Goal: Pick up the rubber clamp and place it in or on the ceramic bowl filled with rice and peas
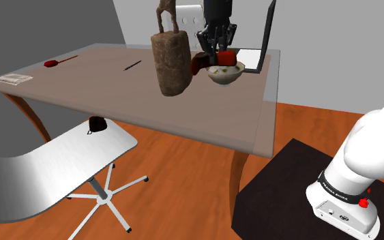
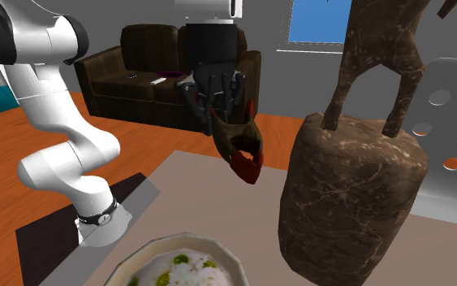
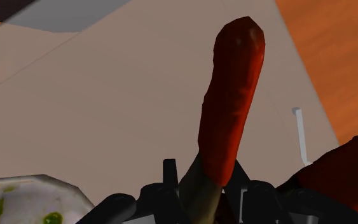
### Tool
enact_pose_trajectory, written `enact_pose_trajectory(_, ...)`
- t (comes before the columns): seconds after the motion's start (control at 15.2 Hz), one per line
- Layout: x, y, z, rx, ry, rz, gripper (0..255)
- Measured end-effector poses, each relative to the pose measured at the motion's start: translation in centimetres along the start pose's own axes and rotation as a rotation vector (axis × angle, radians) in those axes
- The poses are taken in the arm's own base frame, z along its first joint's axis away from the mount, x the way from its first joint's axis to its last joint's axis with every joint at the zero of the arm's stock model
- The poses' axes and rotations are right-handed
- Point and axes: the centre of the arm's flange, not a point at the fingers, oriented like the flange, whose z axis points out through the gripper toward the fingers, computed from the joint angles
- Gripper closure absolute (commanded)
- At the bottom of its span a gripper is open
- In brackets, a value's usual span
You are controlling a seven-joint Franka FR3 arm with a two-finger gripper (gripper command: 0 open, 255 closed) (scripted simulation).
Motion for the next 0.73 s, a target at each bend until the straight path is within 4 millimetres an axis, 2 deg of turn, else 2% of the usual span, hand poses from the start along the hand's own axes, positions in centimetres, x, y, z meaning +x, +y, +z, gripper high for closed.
enact_pose_trajectory(0.2, 2.2, 3.1, -0.5, 0.000, -0.001, 0.000, 255)
enact_pose_trajectory(0.73, 8.4, 11.6, -0.1, 0.000, 0.000, 0.000, 255)
